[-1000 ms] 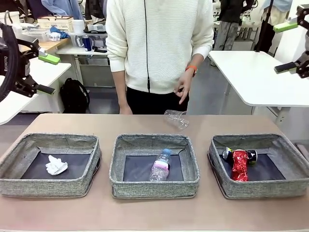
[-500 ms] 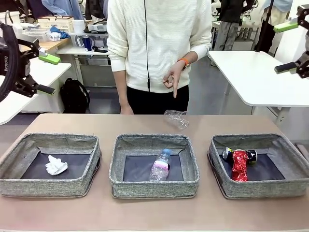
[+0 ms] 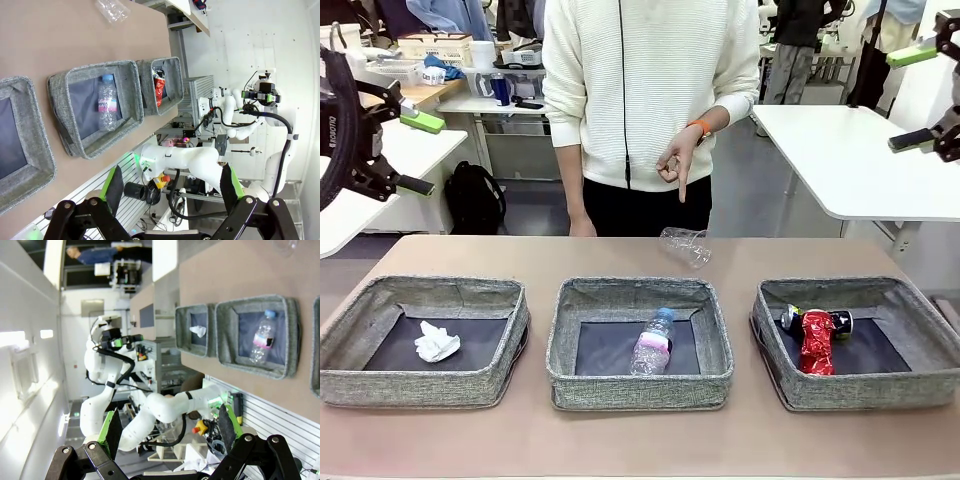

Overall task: Sort the waste into the appropriate baskets.
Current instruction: Pick up the waste item pointed out by the person.

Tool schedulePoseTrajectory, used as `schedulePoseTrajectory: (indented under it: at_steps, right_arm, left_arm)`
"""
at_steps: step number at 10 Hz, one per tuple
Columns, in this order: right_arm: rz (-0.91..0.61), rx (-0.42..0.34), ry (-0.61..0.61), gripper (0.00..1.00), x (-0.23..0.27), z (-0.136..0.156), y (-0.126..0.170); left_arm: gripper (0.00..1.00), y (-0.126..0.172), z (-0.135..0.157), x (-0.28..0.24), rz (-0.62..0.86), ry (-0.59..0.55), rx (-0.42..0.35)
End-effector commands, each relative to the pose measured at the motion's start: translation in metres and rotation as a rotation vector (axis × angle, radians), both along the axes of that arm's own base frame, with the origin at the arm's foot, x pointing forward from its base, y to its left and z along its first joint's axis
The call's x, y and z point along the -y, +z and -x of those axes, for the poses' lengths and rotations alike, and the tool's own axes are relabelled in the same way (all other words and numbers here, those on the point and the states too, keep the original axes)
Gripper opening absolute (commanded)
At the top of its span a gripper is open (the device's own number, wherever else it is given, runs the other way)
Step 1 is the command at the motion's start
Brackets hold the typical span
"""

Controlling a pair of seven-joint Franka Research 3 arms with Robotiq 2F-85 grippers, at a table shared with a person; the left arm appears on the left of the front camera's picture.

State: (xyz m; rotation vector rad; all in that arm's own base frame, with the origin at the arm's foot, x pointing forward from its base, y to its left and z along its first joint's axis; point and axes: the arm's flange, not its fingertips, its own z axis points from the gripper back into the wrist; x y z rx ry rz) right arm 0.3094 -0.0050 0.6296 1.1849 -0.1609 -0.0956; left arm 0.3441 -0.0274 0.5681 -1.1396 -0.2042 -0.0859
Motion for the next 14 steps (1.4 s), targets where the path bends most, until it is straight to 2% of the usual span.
schedulePoseTrajectory:
  at_steps: [1, 2, 4, 5, 6, 7, 8, 10, 11, 12, 14]
  right_arm:
    - [0.398, 0.122, 0.001, 1.00, -0.018, -0.004, 0.002]
    - [0.717, 0.229, 0.034, 1.00, -0.042, -0.012, 0.005]
    - [1.185, 0.402, 0.106, 1.00, -0.089, -0.034, 0.001]
    - [1.282, 0.517, 0.189, 1.00, -0.111, -0.041, -0.006]
    - [1.343, 0.584, 0.246, 1.00, -0.130, -0.044, -0.013]
    - [1.317, 0.571, 0.326, 1.00, -0.137, -0.040, -0.015]
    - [0.897, 0.300, 0.227, 1.00, -0.132, -0.030, -0.005]
    - [0.897, 0.300, 0.227, 1.00, -0.132, -0.030, -0.005]
    - [0.997, 0.348, 0.283, 1.00, -0.144, -0.034, -0.011]
    - [1.014, 0.462, 0.382, 1.00, -0.159, -0.063, -0.015]
    - [1.003, 0.618, 0.472, 1.00, -0.178, -0.125, -0.025]
  left_arm:
    - [1.00, 0.000, 0.001, -0.004, 0.008, -0.018, 0.017]
    - [1.00, 0.000, 0.001, -0.004, 0.008, -0.018, 0.017]
    - [1.00, 0.000, 0.001, -0.004, 0.008, -0.018, 0.017]
    - [1.00, 0.000, 0.001, -0.004, 0.008, -0.018, 0.017]
    - [1.00, 0.000, 0.001, -0.004, 0.008, -0.018, 0.017]
    - [1.00, 0.000, 0.001, -0.004, 0.008, -0.018, 0.017]
    - [1.00, 0.000, 0.001, -0.004, 0.008, -0.018, 0.017]
    - [1.00, 0.000, 0.001, -0.004, 0.008, -0.018, 0.017]
    - [1.00, 0.000, 0.001, -0.004, 0.008, -0.018, 0.017]
    - [1.00, 0.000, 0.001, -0.004, 0.008, -0.018, 0.017]
    - [1.00, 0.000, 0.001, -0.004, 0.008, -0.018, 0.017]
